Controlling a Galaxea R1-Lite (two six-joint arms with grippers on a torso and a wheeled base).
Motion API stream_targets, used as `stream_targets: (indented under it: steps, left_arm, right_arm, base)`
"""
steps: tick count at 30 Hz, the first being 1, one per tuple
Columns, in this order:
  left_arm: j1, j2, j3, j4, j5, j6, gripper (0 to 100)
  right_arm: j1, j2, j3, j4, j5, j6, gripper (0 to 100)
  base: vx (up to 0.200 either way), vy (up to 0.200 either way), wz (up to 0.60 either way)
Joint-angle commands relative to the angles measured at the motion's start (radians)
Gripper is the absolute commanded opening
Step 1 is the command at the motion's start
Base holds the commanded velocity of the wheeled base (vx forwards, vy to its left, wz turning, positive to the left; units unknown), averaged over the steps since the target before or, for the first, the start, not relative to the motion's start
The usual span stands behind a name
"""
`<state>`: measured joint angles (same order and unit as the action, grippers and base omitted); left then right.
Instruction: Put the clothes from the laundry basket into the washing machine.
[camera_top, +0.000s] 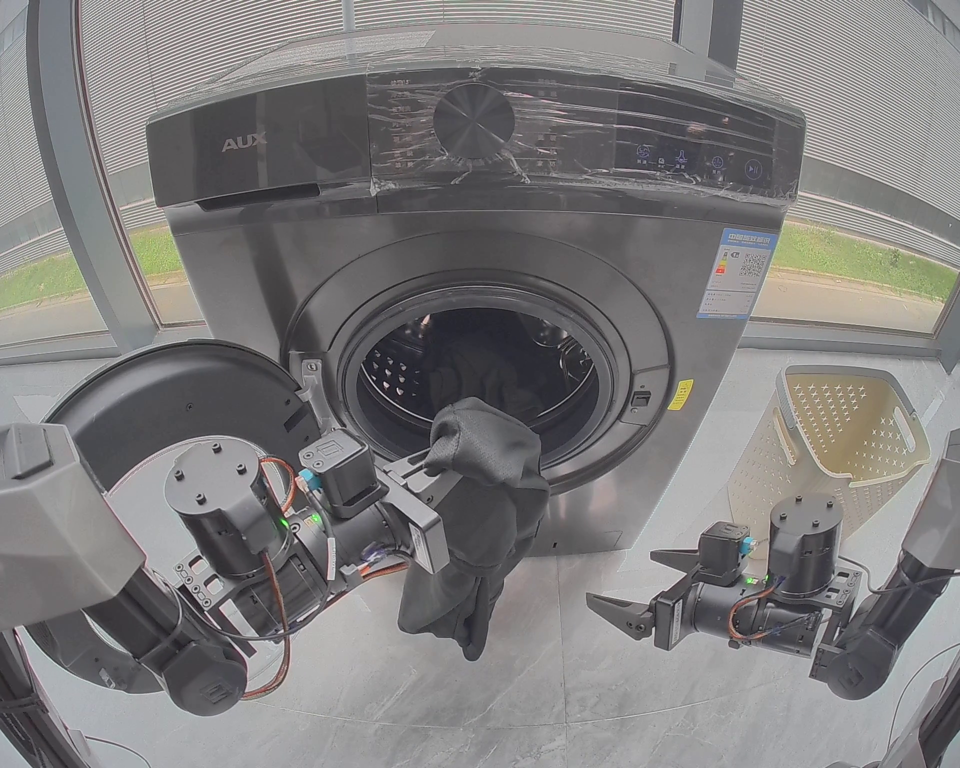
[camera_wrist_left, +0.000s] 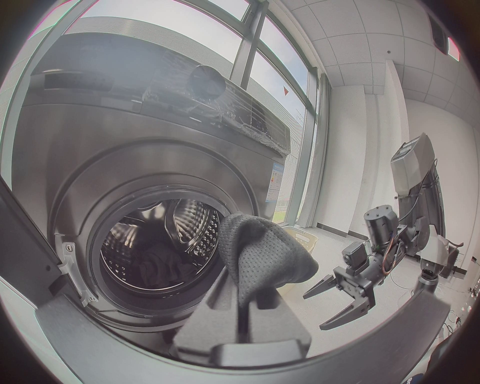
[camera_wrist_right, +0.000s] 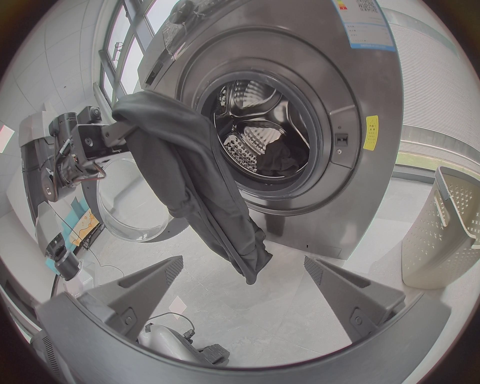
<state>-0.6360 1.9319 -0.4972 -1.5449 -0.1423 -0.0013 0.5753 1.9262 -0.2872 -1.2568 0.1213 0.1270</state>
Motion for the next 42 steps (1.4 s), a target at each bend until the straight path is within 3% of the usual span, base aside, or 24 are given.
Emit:
stream_targets:
  steps: [1, 7, 18, 26, 29, 30, 42]
  left_arm:
    - [-0.01, -0.045, 0.022, 0.0, 0.0, 0.0, 0]
    - [-0.013, -0.065, 0.031, 0.0, 0.0, -0.002, 0]
    - [-0.059, -0.071, 0.039, 0.0, 0.007, -0.006, 0]
    - [-0.079, -0.071, 0.046, 0.0, 0.012, -0.008, 0]
    - [-0.077, -0.07, 0.046, 0.0, 0.013, -0.008, 0]
    - [-0.073, -0.068, 0.046, 0.0, 0.013, -0.008, 0]
    - [-0.005, -0.03, 0.036, 0.0, 0.006, -0.009, 0]
  right_arm:
    - [-0.003, 0.131, -0.032, -0.049, 0.031, 0.0, 100]
    - [-0.022, 0.284, -0.102, -0.145, 0.087, 0.0, 100]
    - [-0.032, 0.455, -0.29, -0.207, 0.103, 0.002, 100]
    - [-0.022, 0.507, -0.394, -0.217, 0.186, 0.011, 100]
    - [-0.02, 0.522, -0.403, -0.254, 0.196, 0.011, 100]
    - [-0.02, 0.531, -0.405, -0.273, 0.195, 0.011, 0]
    - [-0.055, 0.392, -0.308, -0.291, 0.189, 0.006, 0]
  base:
    - [0.0, 0.0, 0.0]
    - [0.0, 0.0, 0.0]
    - [0.0, 0.0, 0.0]
    - [0.0, 0.0, 0.0]
    - [0.0, 0.0, 0.0]
    - [0.0, 0.0, 0.0]
    - [0.0, 0.0, 0.0]
